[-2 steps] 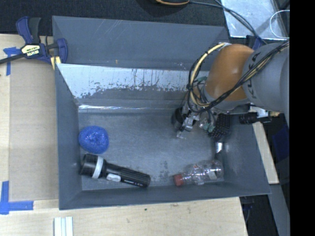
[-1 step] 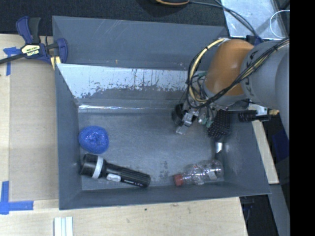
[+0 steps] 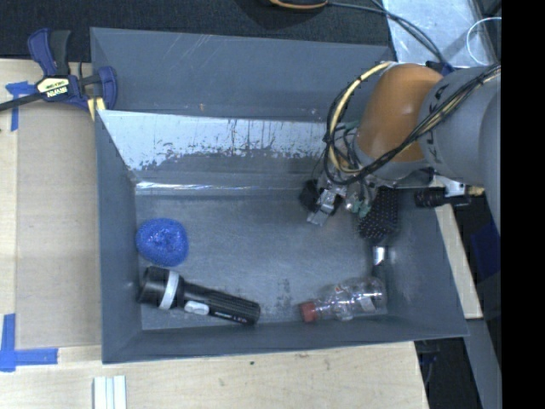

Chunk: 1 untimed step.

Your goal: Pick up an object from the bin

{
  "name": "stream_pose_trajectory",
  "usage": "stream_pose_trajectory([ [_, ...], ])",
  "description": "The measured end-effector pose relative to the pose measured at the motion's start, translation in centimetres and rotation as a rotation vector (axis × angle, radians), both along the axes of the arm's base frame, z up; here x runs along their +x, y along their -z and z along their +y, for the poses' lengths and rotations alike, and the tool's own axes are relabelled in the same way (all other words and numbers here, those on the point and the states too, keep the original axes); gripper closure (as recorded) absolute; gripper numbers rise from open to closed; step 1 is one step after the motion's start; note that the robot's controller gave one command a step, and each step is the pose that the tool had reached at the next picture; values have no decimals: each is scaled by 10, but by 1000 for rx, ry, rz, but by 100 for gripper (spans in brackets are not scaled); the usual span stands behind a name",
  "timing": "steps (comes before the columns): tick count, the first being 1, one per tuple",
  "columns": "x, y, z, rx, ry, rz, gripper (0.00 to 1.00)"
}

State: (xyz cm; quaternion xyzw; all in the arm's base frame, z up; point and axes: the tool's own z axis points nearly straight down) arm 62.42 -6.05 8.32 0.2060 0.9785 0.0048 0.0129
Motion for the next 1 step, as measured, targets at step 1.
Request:
stream_pose_trajectory([
  [1,-5,-28,-1,-1,-23,5,100],
])
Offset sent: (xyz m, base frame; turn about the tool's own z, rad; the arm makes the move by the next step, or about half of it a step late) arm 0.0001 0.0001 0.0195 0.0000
